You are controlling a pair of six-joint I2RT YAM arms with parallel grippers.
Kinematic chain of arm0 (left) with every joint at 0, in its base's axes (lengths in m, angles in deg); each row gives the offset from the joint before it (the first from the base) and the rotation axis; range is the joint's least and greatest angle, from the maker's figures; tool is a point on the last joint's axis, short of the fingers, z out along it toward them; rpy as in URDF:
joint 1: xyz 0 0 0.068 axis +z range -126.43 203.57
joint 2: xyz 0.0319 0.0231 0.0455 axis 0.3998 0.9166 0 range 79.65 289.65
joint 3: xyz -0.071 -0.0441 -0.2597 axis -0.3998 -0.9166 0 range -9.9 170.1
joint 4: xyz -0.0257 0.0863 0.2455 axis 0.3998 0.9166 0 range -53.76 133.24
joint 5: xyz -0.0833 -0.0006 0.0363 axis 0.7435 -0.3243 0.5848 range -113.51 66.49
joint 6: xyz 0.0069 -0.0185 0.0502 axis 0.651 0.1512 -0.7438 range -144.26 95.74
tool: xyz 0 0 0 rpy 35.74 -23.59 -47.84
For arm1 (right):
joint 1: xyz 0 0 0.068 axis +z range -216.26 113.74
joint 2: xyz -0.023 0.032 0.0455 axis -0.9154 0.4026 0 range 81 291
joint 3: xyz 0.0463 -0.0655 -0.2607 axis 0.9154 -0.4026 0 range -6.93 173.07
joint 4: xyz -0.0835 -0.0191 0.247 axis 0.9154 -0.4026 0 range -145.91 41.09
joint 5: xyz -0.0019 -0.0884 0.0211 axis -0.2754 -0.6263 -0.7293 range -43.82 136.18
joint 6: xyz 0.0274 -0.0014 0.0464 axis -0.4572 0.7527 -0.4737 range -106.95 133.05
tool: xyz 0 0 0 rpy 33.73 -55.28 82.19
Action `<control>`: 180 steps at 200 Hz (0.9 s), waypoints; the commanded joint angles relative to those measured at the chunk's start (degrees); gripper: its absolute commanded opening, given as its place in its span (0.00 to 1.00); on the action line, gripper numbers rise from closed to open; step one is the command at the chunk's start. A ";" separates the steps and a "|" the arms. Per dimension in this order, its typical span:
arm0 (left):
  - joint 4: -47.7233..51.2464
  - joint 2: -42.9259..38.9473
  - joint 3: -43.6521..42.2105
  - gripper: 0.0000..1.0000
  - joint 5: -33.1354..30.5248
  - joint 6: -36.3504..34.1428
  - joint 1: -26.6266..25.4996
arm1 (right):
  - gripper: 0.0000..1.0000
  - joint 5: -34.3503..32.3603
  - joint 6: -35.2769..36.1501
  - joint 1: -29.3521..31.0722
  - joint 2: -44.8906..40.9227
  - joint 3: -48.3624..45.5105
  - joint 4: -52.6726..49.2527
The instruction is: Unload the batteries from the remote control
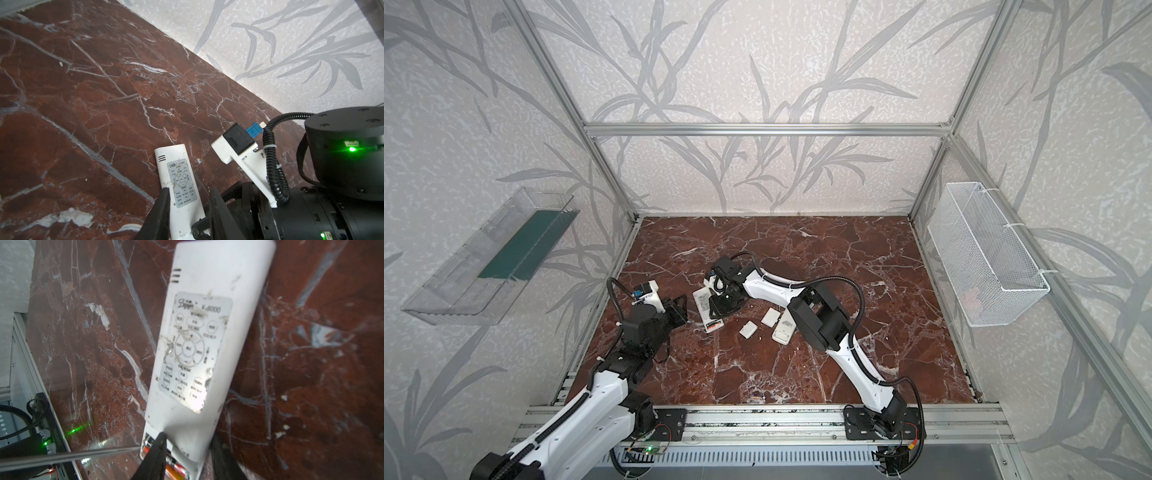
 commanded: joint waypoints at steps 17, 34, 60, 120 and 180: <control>4.44 -1.69 1.04 0.00 -4.98 4.53 -0.13 | 0.37 -3.10 0.01 2.03 5.23 -3.78 -8.25; 12.19 -1.64 5.34 0.00 -6.75 2.06 0.88 | 0.37 -3.09 -0.91 2.12 3.30 -6.55 -6.66; 21.23 1.83 13.08 0.00 -7.86 -5.41 2.02 | 0.37 -1.99 -3.11 2.71 -1.13 -11.88 -1.88; 12.44 5.10 15.06 0.00 -0.66 -9.61 4.24 | 0.37 -1.11 -4.77 3.19 -6.03 -11.75 0.90; 7.32 4.08 11.06 0.00 2.28 -4.12 4.19 | 0.39 -3.36 0.17 -0.31 -3.85 1.19 -7.98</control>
